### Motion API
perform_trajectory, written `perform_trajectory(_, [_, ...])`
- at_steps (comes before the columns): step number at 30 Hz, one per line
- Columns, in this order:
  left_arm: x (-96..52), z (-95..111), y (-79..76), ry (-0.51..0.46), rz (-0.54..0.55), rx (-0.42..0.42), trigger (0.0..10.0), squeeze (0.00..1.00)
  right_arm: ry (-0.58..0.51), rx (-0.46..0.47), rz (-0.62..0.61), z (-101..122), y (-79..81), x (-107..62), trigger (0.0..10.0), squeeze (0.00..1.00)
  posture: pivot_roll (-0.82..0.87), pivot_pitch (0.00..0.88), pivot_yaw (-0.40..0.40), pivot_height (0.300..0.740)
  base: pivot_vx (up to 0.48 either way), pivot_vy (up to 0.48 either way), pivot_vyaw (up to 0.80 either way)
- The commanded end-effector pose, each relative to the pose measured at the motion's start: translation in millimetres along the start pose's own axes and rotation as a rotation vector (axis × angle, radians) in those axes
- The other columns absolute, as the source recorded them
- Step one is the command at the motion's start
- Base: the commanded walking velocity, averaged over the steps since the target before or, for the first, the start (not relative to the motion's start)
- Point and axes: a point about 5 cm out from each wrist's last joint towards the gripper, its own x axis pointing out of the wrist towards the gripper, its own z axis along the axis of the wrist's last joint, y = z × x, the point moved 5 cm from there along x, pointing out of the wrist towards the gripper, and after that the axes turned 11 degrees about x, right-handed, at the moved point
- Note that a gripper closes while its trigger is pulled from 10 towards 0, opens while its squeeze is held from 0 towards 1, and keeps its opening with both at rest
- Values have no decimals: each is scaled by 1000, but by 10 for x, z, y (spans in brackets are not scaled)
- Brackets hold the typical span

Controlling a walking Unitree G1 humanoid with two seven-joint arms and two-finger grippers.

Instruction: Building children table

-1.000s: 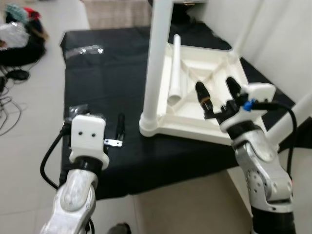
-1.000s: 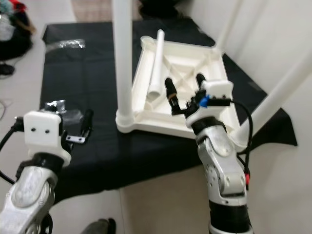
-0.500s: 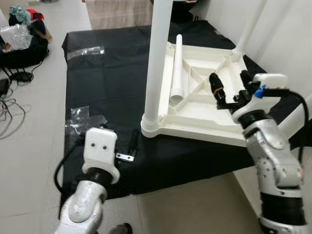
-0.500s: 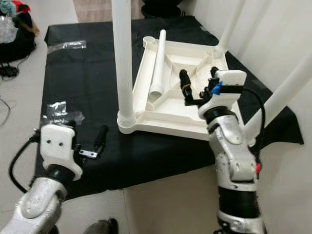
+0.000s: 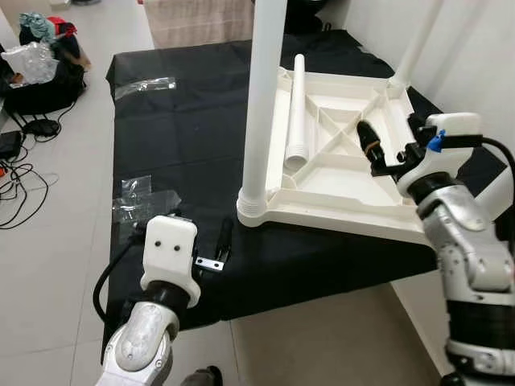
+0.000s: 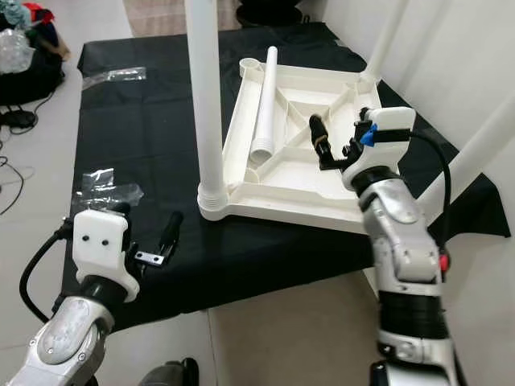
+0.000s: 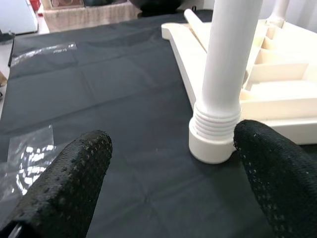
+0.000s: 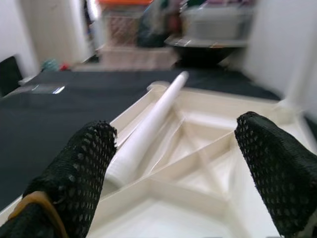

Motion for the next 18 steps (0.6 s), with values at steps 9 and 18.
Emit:
perform_trajectory(9, [-131,-52,-297,16,-170,-64,10000,0,83,67,247,140,-115,152,10000,1000,64,159,-90,740,0,0,0])
perform_trajectory(18, [-225,-169,-391,56,-228,-78,10000,0,103,239,616,289,324,223,10000,0,72,156,-98,740,0,0,0])
